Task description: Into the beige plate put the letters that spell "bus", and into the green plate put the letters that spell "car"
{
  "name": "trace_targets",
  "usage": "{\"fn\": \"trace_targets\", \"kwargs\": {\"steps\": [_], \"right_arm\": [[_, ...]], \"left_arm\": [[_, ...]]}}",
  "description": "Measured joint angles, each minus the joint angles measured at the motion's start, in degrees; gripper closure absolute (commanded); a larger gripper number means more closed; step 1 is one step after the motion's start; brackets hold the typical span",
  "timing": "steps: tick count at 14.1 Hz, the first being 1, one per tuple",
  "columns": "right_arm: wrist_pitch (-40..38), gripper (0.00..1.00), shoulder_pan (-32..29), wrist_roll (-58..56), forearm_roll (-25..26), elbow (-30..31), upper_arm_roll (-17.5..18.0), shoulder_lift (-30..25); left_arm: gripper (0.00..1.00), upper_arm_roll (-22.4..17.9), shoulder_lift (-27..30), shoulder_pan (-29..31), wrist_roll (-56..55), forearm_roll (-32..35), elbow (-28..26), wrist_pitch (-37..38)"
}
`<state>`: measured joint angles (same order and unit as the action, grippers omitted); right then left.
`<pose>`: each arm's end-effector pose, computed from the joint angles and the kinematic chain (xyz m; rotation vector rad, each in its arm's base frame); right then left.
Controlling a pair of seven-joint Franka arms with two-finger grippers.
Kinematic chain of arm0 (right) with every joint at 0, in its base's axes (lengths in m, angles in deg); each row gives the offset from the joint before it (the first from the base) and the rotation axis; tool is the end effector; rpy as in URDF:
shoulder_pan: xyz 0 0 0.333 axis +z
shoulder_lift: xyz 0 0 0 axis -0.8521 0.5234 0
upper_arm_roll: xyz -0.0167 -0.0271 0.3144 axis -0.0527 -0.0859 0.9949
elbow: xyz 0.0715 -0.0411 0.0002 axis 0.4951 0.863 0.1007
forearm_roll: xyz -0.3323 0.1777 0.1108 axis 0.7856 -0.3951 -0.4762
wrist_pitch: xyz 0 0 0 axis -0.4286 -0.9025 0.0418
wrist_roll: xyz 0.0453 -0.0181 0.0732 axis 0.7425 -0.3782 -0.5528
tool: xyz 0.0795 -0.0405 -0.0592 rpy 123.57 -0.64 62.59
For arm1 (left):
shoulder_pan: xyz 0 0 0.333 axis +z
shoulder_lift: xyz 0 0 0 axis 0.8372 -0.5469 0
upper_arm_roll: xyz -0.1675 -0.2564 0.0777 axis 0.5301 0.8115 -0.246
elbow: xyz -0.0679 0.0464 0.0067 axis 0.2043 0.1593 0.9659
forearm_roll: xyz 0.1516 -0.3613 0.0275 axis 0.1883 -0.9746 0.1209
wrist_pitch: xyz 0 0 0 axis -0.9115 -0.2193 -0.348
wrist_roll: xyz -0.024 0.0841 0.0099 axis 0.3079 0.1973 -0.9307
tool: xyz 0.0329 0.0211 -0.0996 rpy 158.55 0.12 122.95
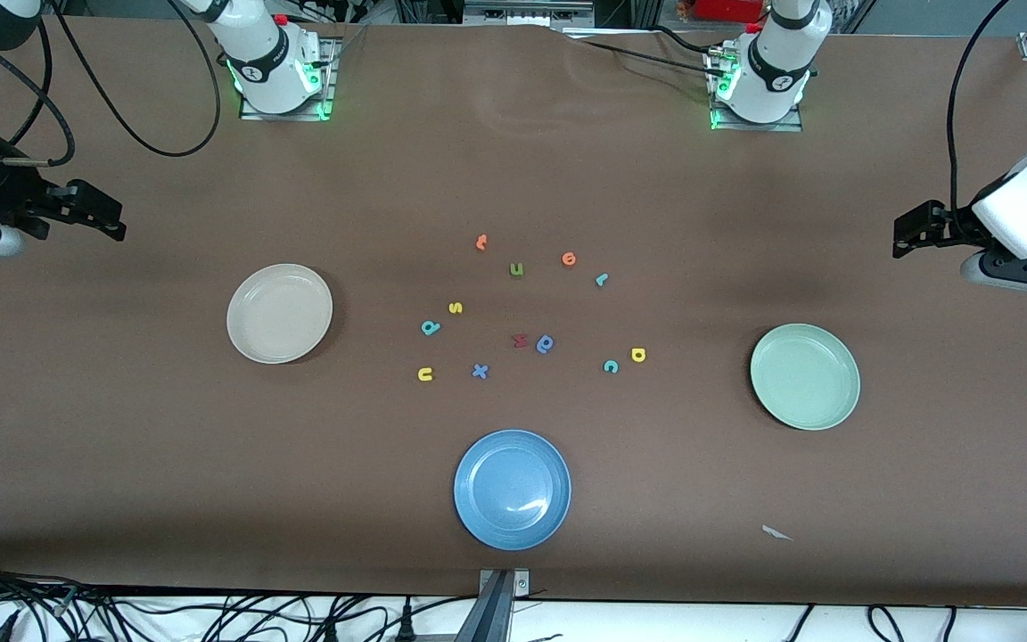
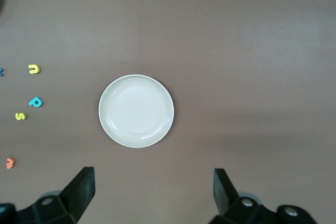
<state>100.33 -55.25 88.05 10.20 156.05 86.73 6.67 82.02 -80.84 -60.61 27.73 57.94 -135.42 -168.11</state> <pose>0.5645 0.0146 0.5838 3.1254 0.0007 -0.0128 0.5810 -0.0040 0.5651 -3.0964 0.2781 0.1185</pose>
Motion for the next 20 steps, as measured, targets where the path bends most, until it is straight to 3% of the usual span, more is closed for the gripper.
{"fn": "trace_targets", "kwargs": {"steps": [11,17,20], "right_arm": [[-0.19,0.00,2.70,0.89,-0.01,0.35,0.03,2.93],[7.39,0.00,12.11,21.65,-0.02,0.47,0.16,10.10],[15.03,0.00,17.17,31.00,-0.02,0.19,0.20,16.44]], "left_arm": [[0.00,1.48,-1.41,-0.18,-0.32,-2.05,-0.38,-1.41],[0.00,10.31,-10.90,-0.99,-12.45,-4.03,-1.46,-13.22],[0.00,12.27,-18.37,-5.61,-22.32,-4.02,-1.66,-22.56]]}}
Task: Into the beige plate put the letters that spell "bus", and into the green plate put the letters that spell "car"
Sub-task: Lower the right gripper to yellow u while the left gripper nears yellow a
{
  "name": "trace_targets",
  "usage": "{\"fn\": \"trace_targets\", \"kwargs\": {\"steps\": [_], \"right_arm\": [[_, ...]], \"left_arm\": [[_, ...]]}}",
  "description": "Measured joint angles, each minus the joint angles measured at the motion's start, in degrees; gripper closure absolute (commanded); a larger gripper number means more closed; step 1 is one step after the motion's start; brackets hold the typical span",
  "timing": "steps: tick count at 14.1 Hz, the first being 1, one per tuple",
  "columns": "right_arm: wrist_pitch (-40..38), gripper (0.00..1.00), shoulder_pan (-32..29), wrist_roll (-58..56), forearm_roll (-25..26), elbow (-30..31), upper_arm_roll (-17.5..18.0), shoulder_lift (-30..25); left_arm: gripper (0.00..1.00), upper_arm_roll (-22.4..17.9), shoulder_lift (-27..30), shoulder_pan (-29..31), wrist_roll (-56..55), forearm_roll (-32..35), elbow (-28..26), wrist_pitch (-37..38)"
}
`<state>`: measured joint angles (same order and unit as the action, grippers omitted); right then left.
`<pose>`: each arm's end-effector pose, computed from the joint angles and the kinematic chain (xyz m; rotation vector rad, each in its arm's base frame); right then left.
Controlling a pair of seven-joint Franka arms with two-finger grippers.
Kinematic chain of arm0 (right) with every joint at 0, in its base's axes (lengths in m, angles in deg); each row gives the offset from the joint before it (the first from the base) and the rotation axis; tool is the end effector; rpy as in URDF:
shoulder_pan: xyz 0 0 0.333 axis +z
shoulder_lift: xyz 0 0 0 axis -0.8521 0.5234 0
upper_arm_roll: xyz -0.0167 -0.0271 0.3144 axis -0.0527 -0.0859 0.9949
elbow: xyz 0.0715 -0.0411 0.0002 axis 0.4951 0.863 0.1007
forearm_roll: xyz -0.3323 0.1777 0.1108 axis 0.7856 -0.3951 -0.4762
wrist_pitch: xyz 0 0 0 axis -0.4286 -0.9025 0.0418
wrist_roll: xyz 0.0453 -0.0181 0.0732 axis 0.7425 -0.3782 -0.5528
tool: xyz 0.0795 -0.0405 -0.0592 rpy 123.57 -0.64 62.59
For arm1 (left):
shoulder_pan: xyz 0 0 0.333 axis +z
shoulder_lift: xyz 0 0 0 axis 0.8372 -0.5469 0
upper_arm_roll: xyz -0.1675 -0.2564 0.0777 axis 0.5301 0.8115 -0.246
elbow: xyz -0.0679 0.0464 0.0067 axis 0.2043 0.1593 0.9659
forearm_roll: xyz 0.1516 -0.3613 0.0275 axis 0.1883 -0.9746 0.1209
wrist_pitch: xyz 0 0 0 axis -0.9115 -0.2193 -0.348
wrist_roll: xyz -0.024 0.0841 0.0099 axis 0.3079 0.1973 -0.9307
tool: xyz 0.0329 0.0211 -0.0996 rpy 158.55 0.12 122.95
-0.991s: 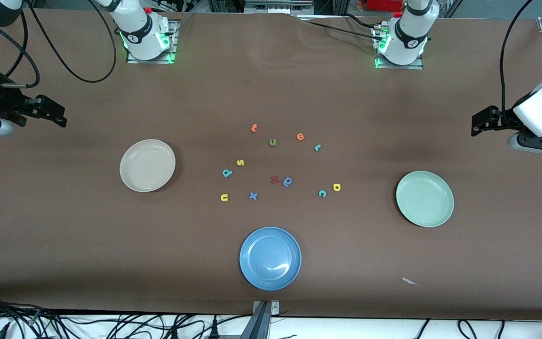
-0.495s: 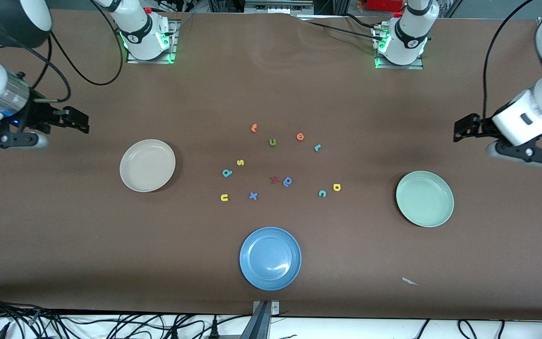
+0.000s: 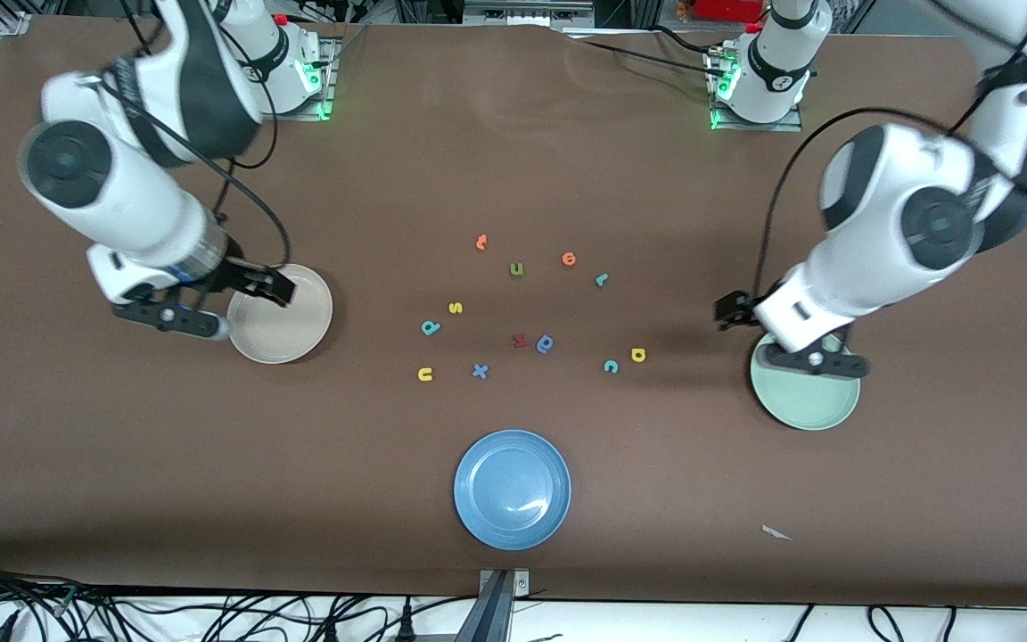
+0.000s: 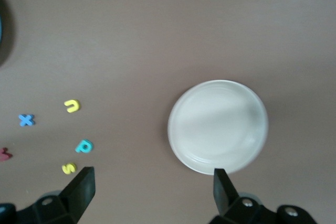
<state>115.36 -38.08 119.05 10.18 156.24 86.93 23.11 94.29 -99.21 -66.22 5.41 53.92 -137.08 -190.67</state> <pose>0.6082 0.2098 0.4303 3.0853 -0.3602 -0.0365 0.6349 -0.2020 0.3852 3.0510 -0.1072 -0.0769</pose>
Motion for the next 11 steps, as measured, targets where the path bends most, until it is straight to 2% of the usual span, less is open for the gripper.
{"fn": "trace_targets", "kwargs": {"steps": [4,8,9,11], "right_arm": [[8.42,0.01,4.41,1.24,-0.01,-2.49,0.04,8.42],[18.37,0.03,5.61,1.66,-2.41,-3.71,-0.06,16.29],[19.75,0.08,5.67,1.65,-2.91,-4.60,-0.07,18.25],[20.99,0.28,6.54,1.65,-3.04,-7.01,-0.03,21.94]], "left_arm": [[0.00,0.05,-7.91,-4.31,-8.53,3.93,-0.09,-8.63],[0.00,0.05,-13.12,-5.51,-10.65,4.54,-0.21,-12.64],[0.00,0.05,-13.86,-5.54,-10.82,4.54,-0.60,-14.39],[0.00,0.06,-14.59,-6.13,-11.22,4.54,-2.44,-18.11]]}}
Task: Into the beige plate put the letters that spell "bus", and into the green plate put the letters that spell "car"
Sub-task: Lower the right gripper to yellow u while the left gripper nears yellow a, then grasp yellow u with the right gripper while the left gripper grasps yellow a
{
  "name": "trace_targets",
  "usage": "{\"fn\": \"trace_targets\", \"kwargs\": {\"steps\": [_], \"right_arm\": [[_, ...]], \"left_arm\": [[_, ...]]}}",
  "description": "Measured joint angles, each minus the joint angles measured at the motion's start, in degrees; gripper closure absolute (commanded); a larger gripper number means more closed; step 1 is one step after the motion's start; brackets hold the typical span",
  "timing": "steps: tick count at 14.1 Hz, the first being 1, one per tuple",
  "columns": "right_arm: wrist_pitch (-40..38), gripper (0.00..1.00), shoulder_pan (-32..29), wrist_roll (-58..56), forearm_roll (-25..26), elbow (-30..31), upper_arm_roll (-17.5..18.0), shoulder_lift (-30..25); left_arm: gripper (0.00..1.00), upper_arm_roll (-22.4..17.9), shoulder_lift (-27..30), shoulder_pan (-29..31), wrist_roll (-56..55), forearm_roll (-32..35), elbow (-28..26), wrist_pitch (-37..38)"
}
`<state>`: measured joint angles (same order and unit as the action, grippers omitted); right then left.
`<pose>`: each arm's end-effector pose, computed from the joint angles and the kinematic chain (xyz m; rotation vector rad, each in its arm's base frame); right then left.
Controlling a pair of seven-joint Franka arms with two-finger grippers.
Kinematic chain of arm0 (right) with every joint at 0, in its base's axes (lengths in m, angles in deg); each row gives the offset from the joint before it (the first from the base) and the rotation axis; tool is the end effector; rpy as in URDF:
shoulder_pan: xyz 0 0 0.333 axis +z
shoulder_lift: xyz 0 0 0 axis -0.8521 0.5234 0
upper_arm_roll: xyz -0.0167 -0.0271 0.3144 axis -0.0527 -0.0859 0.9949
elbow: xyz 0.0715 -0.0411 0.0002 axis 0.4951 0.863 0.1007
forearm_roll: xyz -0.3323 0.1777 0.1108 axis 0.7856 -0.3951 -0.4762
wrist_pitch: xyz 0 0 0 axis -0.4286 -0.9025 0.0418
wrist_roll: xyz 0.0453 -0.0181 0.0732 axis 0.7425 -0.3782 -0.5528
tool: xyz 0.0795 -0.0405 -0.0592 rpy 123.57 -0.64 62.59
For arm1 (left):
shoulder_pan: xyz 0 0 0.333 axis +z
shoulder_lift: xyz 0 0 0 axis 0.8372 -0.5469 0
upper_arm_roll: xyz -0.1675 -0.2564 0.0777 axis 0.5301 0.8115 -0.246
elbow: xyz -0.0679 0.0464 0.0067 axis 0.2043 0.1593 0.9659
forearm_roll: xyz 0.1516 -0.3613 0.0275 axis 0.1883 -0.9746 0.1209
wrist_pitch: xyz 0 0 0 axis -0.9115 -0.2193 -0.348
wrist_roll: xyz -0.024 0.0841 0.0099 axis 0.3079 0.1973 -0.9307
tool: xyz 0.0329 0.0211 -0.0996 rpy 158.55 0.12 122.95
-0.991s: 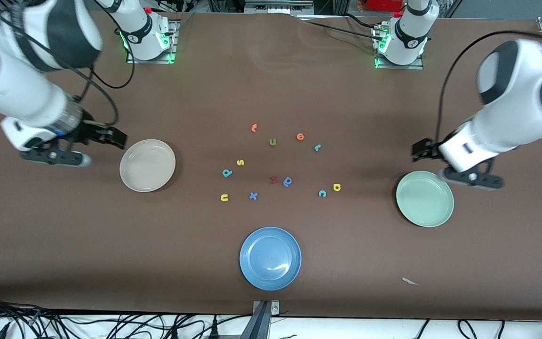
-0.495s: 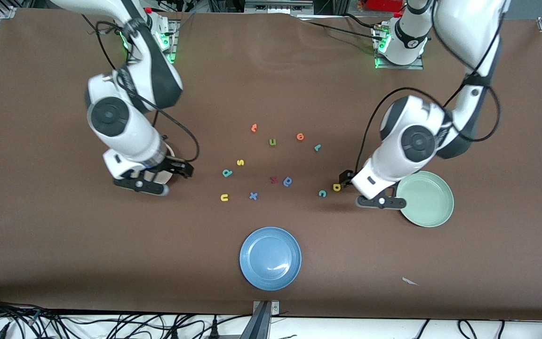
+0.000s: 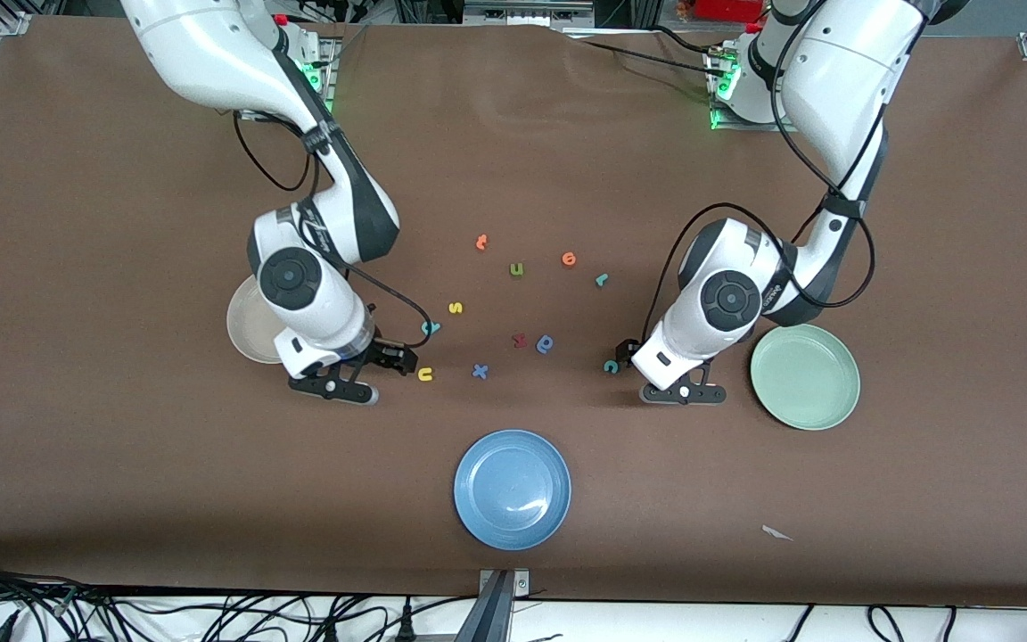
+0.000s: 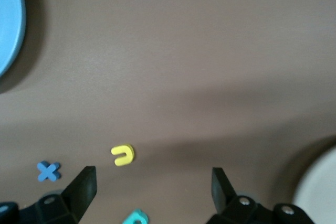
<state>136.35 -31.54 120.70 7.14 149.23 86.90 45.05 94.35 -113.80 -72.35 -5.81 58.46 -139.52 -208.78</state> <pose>0.6434 0.3110 0.2579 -3.0822 0.2657 -0.0823 0.6250 -0.2730 0.2223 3.0794 -0.0089 -0.0465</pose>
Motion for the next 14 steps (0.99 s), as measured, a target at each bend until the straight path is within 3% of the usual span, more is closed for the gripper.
{"fn": "trace_targets", "kwargs": {"steps": [2,3,11,14], "right_arm": [[0.88,0.46,1.43,0.00,-0.01,-1.89,0.01,2.61],[1.19,0.48,1.93,0.01,-0.01,-2.41,0.00,3.40],[8.09,0.48,3.49,-0.01,0.01,-2.70,-0.02,8.15],[8.12,0.48,3.53,-0.05,0.02,-2.71,-0.02,8.38]], "left_arm": [[0.01,0.01,-0.24,-0.70,-0.48,0.00,-2.04,-2.84],[0.01,0.00,-0.25,-0.91,-0.70,0.00,-3.24,-4.33],[0.09,-0.11,-0.26,-2.04,-2.06,2.73,-6.11,-6.50],[0.18,-0.25,-0.50,-2.01,-2.07,3.25,-6.50,-6.50]]}}
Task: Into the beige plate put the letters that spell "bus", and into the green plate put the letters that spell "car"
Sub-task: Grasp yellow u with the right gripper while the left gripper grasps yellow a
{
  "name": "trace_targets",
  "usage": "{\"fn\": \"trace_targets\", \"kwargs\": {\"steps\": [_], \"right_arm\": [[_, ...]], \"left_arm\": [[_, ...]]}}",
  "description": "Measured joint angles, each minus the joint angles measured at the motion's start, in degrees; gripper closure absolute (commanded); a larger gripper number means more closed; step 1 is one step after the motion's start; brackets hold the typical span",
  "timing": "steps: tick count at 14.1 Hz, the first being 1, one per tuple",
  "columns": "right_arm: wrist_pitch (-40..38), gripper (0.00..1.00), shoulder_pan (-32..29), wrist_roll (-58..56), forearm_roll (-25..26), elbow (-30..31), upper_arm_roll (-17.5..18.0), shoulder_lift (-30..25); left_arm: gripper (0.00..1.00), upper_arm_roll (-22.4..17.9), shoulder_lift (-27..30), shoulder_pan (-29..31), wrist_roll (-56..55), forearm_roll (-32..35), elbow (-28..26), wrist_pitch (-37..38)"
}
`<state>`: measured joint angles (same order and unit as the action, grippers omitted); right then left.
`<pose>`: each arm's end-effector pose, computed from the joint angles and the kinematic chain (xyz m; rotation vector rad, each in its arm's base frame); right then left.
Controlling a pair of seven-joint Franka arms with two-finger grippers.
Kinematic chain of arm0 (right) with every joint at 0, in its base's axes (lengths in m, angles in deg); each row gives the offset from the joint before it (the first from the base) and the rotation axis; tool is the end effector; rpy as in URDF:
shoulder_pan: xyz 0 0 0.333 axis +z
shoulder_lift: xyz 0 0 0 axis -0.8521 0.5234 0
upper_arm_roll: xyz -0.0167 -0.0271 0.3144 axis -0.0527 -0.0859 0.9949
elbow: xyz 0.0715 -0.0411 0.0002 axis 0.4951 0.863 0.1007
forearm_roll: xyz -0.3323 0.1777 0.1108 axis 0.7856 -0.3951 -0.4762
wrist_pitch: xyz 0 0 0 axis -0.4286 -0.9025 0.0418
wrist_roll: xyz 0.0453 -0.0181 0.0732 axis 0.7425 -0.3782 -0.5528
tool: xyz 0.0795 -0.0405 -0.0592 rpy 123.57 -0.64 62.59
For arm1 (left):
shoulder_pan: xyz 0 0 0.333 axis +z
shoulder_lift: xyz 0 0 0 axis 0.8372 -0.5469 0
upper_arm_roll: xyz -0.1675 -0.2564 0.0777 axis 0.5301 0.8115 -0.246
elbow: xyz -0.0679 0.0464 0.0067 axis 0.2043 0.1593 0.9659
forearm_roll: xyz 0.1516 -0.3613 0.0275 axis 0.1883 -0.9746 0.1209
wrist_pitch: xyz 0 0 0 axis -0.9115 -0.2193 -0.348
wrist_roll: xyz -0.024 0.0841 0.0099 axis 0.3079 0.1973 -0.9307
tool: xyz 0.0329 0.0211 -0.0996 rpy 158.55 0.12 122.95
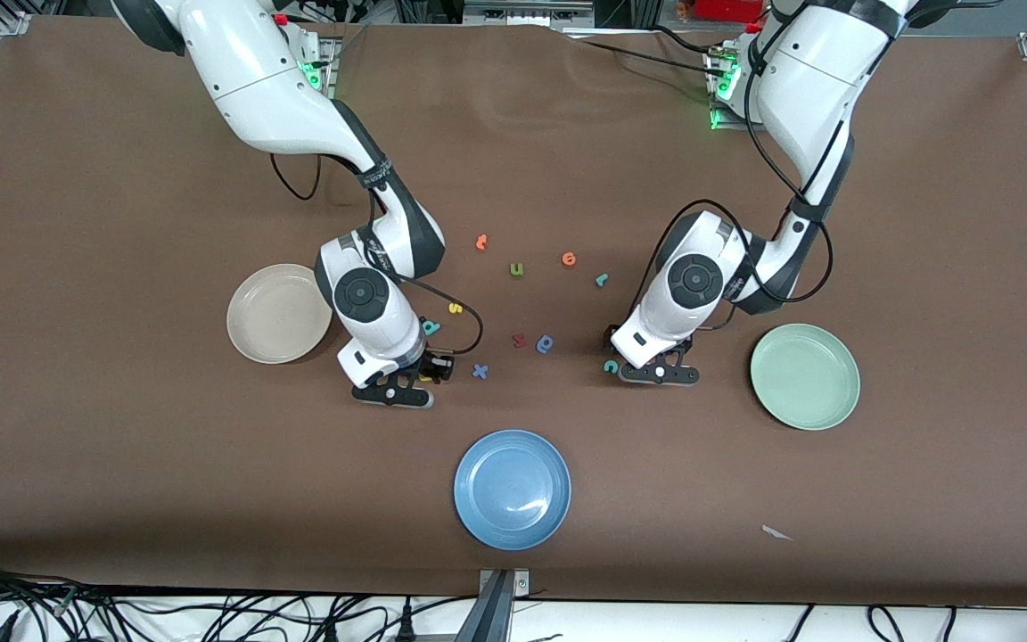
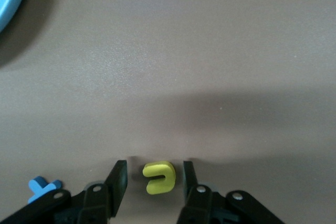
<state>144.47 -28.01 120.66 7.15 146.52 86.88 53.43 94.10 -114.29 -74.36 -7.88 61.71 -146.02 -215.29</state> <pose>0.6331 0.3550 0.1873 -3.0677 0.1692 -0.1403 0.5903 -0.2851 0.1800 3.1138 -0.0740 -0.0361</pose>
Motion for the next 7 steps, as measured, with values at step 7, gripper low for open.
{"fn": "trace_targets", "kwargs": {"steps": [7], "right_arm": [[-0.01,0.72,0.07,-0.34,0.48,0.00,-0.09,0.60]], "left_arm": [[0.48,0.00,-0.54,0.00,0.02,0.03,-0.10,0.00]]}}
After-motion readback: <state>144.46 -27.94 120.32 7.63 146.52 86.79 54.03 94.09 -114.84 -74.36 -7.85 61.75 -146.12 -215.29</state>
